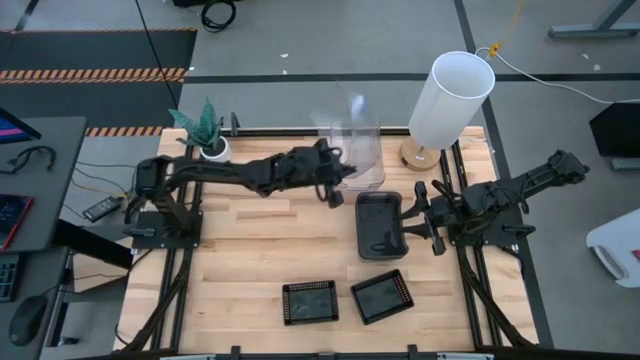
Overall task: Stack baskets by color
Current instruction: Stack the left transparent bin on top of the right transparent bin
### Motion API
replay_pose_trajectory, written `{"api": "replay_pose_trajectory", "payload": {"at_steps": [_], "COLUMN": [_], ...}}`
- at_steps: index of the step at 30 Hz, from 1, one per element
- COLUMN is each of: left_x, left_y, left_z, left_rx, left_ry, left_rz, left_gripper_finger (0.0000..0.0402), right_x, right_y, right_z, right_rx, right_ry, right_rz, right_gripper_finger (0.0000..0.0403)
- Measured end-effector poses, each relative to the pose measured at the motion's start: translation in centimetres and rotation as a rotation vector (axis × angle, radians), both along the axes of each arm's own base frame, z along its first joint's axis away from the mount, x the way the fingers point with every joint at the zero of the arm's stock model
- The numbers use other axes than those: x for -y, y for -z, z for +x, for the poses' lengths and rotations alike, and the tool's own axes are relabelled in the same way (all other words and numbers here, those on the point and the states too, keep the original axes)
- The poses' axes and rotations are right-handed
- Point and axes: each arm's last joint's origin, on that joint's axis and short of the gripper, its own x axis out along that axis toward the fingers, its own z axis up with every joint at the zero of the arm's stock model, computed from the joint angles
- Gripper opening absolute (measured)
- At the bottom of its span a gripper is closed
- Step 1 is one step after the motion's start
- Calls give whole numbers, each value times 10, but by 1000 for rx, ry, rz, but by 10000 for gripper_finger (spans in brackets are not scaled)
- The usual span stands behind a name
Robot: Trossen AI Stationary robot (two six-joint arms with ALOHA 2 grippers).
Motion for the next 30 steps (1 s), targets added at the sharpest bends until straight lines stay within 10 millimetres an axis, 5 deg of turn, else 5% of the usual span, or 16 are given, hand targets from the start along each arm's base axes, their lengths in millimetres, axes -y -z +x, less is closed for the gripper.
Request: {"api": "replay_pose_trajectory", "payload": {"at_steps": [8, 13, 30], "left_x": [-31, -38, -38], "left_y": [-24, -22, -8], "left_z": [35, 51, 51], "left_rx": [-148, -314, -552], "left_ry": [53, 55, 117], "left_rz": [-94, -141, -172], "left_gripper_finger": [5, 5, 9], "right_x": [0, 0, -2], "right_y": [-1, 0, 1], "right_z": [0, 0, -1], "right_rx": [6, -1, -8], "right_ry": [0, -1, -11], "right_rz": [1, -2, -2], "right_gripper_finger": [125, 125, 125]}}
